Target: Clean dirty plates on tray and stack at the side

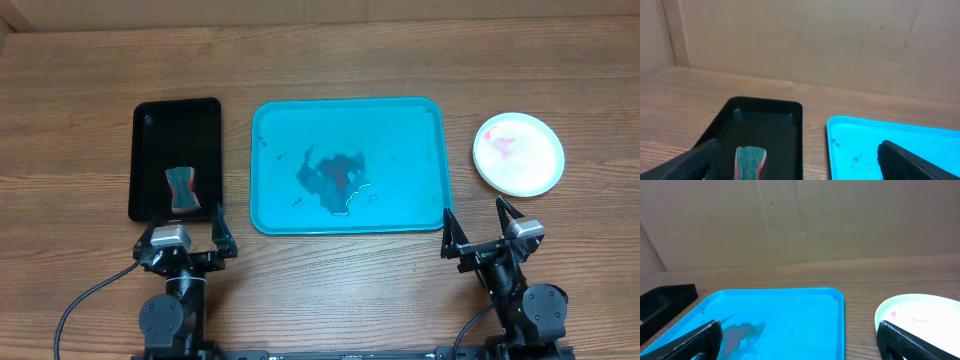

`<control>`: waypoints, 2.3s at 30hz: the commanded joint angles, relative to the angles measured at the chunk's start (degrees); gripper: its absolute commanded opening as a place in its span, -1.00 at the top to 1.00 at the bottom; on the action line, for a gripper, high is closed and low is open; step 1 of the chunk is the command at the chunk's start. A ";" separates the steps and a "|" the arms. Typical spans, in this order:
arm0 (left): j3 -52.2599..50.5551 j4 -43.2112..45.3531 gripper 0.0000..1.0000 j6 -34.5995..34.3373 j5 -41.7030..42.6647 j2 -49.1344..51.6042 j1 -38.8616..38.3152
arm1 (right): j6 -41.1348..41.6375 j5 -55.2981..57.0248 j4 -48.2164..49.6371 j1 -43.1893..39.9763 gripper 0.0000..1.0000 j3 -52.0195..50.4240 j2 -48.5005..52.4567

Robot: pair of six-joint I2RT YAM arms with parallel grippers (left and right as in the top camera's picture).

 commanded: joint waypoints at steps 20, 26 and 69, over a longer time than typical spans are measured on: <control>-3.80 0.90 -0.99 -0.59 1.31 -0.81 -0.26 | -0.17 0.35 0.26 0.37 -1.00 -0.61 -0.68; -3.80 0.92 -0.99 -0.59 1.31 -0.81 -0.26 | -0.17 0.35 0.26 0.37 -1.00 -0.61 -0.68; -3.80 0.90 -0.99 -0.59 1.31 -0.81 -0.26 | -0.17 0.35 0.26 0.37 -1.00 -0.61 -0.68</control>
